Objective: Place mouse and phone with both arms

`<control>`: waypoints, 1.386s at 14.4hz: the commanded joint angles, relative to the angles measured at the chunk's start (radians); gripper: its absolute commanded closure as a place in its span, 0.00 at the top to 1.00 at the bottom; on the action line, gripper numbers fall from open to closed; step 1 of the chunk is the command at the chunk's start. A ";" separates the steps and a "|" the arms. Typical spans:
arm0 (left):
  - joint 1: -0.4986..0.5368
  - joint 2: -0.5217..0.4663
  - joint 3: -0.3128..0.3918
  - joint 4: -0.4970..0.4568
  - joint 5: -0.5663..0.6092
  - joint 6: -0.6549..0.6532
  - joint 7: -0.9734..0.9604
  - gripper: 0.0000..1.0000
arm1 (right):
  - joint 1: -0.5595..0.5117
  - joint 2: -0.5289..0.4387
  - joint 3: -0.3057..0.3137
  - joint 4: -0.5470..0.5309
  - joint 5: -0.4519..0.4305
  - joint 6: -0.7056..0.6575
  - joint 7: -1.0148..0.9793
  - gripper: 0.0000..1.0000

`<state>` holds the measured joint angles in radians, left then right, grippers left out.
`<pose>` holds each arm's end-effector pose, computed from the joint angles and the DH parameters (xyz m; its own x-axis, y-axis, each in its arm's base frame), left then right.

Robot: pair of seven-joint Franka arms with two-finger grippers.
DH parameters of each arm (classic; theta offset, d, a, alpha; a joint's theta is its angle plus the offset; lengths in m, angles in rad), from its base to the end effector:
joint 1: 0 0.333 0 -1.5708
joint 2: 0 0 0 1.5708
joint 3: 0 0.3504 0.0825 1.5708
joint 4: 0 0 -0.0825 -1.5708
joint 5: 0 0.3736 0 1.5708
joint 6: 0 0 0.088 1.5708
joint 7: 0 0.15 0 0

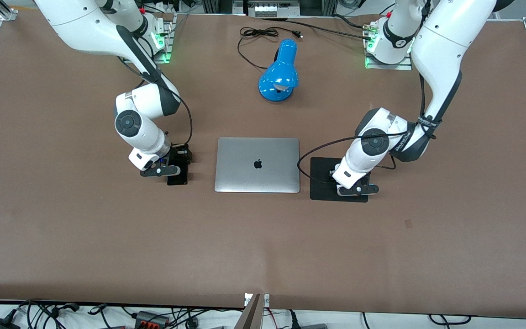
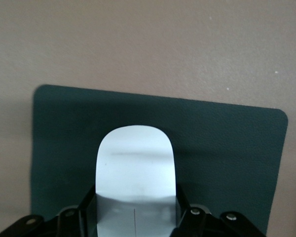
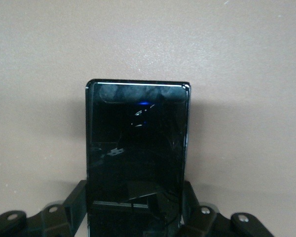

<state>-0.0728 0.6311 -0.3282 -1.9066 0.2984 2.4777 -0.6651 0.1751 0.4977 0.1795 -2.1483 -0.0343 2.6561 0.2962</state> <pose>0.5926 -0.2365 0.1703 0.9964 0.0839 -0.0148 0.0840 -0.9965 0.0034 0.5440 0.2036 0.1675 0.9978 0.0665 -0.0018 0.0662 -0.9953 -0.0713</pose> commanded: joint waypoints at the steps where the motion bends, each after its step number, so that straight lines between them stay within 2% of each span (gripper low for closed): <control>1: -0.013 -0.014 0.003 0.006 0.030 0.007 -0.036 0.99 | 0.037 0.019 -0.003 0.016 0.010 0.036 0.055 0.04; 2: -0.007 -0.034 0.005 0.011 0.030 -0.003 -0.025 1.00 | 0.037 0.019 -0.003 0.016 0.010 0.038 0.057 0.04; 3: -0.001 -0.060 0.003 0.011 0.030 -0.009 -0.013 1.00 | 0.037 0.021 -0.003 0.016 0.010 0.036 0.055 0.21; 4: 0.001 -0.089 0.005 0.015 0.030 -0.029 0.005 1.00 | 0.035 0.024 -0.003 0.016 0.010 0.038 0.055 0.76; 5: 0.008 -0.121 0.006 0.030 0.030 -0.064 0.025 1.00 | 0.034 0.025 -0.003 0.016 0.011 0.036 0.055 1.00; 7: 0.027 -0.175 0.005 0.113 0.030 -0.219 0.128 1.00 | 0.024 0.012 -0.005 0.039 0.011 0.028 0.034 1.00; 9: 0.054 -0.203 0.003 0.222 0.030 -0.438 0.278 1.00 | -0.009 -0.045 -0.006 0.073 0.007 -0.066 0.029 1.00; 12: 0.087 -0.275 -0.003 0.317 0.024 -0.644 0.357 1.00 | -0.106 -0.174 -0.006 0.190 0.005 -0.372 -0.020 1.00; 15: 0.119 -0.320 -0.006 0.417 0.008 -0.695 0.355 1.00 | -0.195 -0.231 -0.017 0.399 0.005 -0.688 -0.208 1.00; 17: 0.139 -0.320 -0.009 0.506 0.004 -0.758 0.357 1.00 | -0.213 -0.246 -0.067 0.528 0.001 -0.838 -0.267 1.00; 20: 0.179 -0.320 -0.005 0.627 -0.131 -0.937 0.418 1.00 | -0.233 -0.297 -0.156 0.645 0.010 -1.005 -0.285 1.00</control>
<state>0.0770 0.2975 -0.3258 -1.3692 0.2394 1.6481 -0.3014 -0.0422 0.2040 0.0588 -1.5861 -0.0346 1.7517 0.0364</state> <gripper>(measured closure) 0.000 0.000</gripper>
